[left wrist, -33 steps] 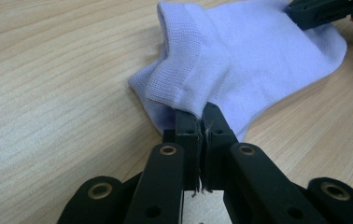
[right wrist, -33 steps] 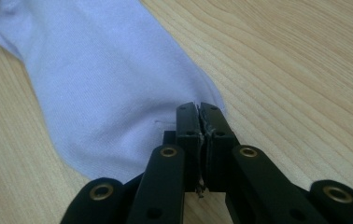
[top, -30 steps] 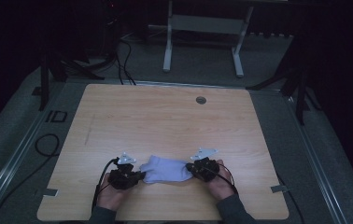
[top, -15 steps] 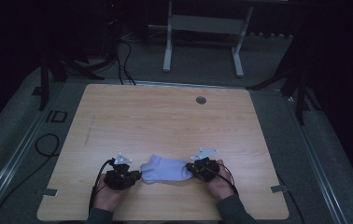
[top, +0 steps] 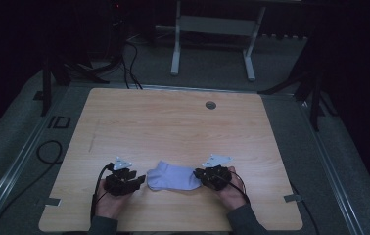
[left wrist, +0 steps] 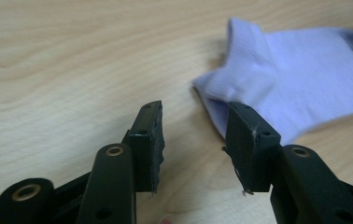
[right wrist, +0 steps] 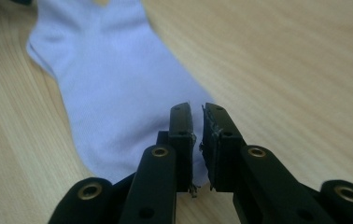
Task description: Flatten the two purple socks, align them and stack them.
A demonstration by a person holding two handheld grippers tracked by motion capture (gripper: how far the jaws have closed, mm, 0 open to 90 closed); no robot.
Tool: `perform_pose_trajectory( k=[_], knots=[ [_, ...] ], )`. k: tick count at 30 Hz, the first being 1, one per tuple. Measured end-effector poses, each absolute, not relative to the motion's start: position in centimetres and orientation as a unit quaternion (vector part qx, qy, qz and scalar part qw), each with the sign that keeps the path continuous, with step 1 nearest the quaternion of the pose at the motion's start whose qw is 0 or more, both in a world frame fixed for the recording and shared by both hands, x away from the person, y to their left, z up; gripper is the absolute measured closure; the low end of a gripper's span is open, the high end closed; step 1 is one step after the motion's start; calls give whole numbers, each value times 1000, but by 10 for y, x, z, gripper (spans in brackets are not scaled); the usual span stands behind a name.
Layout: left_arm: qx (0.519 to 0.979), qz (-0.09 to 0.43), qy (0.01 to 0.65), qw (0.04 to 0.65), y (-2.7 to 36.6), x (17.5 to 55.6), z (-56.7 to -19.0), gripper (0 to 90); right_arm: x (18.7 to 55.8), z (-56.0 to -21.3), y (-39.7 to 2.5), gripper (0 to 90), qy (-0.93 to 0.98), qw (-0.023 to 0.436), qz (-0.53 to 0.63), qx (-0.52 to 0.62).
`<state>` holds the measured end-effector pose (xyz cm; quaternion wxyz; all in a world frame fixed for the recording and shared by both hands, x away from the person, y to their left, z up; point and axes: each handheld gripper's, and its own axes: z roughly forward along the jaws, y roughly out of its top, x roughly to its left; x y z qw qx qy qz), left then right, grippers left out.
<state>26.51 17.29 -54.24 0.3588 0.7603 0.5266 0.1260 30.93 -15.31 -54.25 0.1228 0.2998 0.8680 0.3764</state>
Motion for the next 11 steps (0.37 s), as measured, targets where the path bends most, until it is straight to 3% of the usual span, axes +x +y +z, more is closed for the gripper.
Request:
perform_pose_trajectory(
  k=[11],
  knots=[
    [755,180,534,335,177,271,-542,548,319,-537,-186,824,845,161,372,349]
  ],
)
